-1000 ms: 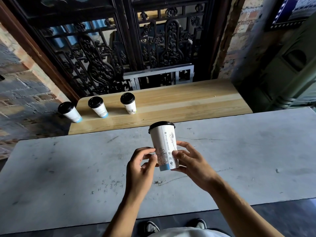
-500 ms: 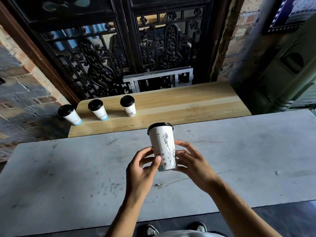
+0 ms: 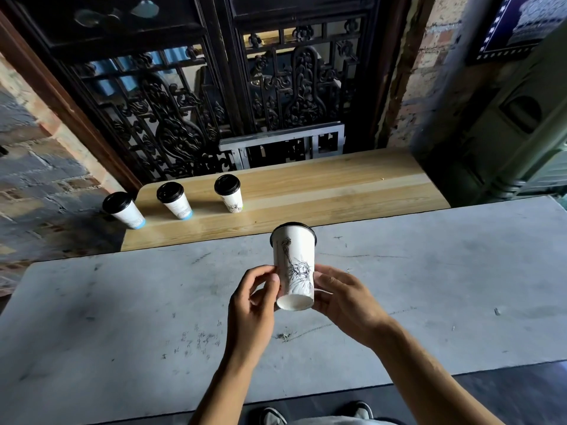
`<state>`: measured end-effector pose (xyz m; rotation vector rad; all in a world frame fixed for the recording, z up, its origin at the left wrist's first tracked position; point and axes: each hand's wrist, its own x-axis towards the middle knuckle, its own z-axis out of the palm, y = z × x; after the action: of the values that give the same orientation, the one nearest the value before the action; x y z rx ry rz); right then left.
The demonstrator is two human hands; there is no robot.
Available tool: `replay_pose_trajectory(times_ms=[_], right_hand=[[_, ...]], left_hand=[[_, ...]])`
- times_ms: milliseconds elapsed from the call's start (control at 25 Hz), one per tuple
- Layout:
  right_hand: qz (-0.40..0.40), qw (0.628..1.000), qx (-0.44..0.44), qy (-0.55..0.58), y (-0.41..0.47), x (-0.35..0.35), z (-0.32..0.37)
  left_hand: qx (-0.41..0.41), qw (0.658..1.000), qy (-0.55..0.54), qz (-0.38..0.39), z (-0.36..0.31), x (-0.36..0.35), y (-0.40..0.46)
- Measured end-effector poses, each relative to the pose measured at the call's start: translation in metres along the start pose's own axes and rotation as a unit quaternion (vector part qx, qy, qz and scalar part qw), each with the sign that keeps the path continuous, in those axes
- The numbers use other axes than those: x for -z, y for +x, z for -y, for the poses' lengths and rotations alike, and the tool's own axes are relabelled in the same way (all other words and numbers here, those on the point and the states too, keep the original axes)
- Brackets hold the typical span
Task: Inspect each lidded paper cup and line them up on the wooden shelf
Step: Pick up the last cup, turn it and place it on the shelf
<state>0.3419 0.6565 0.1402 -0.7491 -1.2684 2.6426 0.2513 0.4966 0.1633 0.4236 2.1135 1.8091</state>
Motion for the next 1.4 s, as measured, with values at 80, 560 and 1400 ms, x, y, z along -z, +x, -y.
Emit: replay_pose_trajectory(times_ms=[80, 560, 1400], right_hand=[[0.016, 1.0, -0.009, -0.022, -0.002, -0.002, 0.001], [-0.018, 0.997, 0.042, -0.069, -0.004, 0.011, 0.011], [-0.002, 0.867, -0.024, -0.497, 0.161, 0.053, 0.007]], left_hand=[[0.003, 1.0, -0.013, 0.004, -0.002, -0.002, -0.001], [-0.013, 0.999, 0.012, 0.027, -0.002, -0.011, -0.004], [0.217, 0.974, 0.015, 0.056, 0.095, -0.04, 0.131]])
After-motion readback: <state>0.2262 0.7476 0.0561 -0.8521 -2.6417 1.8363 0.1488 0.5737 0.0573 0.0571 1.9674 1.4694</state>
